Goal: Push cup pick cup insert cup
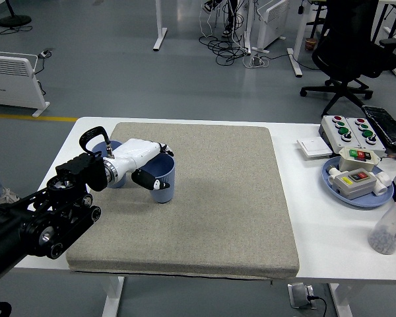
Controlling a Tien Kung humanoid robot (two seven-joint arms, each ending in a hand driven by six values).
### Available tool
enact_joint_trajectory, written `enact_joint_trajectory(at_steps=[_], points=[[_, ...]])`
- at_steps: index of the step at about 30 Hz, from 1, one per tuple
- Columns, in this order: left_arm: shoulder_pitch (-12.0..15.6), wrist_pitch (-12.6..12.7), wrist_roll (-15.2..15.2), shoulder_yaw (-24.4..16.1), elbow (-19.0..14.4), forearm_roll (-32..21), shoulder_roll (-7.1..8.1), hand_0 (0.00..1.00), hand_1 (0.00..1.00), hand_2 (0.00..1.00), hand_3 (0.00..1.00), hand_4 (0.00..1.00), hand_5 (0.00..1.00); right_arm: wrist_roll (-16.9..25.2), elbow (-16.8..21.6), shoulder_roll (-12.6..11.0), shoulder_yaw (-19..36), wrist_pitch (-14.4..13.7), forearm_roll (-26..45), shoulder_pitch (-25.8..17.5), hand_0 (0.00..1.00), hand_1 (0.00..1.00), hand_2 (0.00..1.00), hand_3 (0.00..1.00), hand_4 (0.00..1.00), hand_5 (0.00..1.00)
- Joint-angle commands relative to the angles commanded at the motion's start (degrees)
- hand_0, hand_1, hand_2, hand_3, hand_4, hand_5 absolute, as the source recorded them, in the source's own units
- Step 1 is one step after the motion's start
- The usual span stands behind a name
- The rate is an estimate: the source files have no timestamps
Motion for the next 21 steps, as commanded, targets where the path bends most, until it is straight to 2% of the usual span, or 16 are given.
enact_joint_trajectory(at_steps=[2, 6, 10, 13, 14, 17, 21], points=[[0.3, -2.1, 1.0, -1.1, -2.5, 0.2, 0.51, 0.354, 0.521, 0.595, 0.745, 0.515, 0.066, 0.0, 0.0, 0.0, 0.0, 0.0, 0.1, 0.0, 0.731, 0.67, 0.705, 0.599, 0.167, 0.389], [0.4, -6.3, 2.6, -3.6, -7.6, 1.5, 1.61, 0.354, 0.521, 0.595, 0.745, 0.515, 0.066, 0.0, 0.0, 0.0, 0.1, 0.0, 0.0, 0.0, 0.731, 0.67, 0.705, 0.599, 0.167, 0.389], [0.0, -9.5, 4.2, -7.2, -13.1, 2.7, 3.23, 0.355, 0.519, 0.59, 0.745, 0.501, 0.066, 0.0, 0.0, 0.0, -0.1, -0.1, 0.2, -0.1, 0.731, 0.67, 0.706, 0.6, 0.167, 0.386], [-1.4, -12.3, 4.8, -10.4, -16.6, 3.7, 5.14, 0.355, 0.519, 0.59, 0.745, 0.501, 0.066, 0.1, 0.0, 0.0, -0.1, -0.1, 0.4, -0.1, 0.731, 0.67, 0.706, 0.6, 0.167, 0.386], [-2.2, -13.4, 4.9, -11.4, -17.3, 3.8, 5.98, 0.374, 0.522, 0.59, 0.774, 0.48, 0.04, 0.1, 0.0, 0.0, -0.1, -0.1, 0.5, -0.1, 0.731, 0.668, 0.706, 0.599, 0.167, 0.387], [-3.6, -14.8, 5.1, -12.8, -17.8, 3.9, 7.29, 0.374, 0.522, 0.59, 0.774, 0.48, 0.04, 0.0, 0.0, 0.0, 0.0, -0.1, 0.3, -0.1, 0.731, 0.668, 0.706, 0.599, 0.167, 0.387], [-5.2, -16.3, 5.3, -14.4, -16.7, 4.4, 9.48, 0.38, 0.523, 0.59, 0.776, 0.484, 0.031, 0.1, 0.0, 0.0, -0.2, -0.1, 0.6, -0.2, 0.731, 0.669, 0.706, 0.599, 0.167, 0.388]])
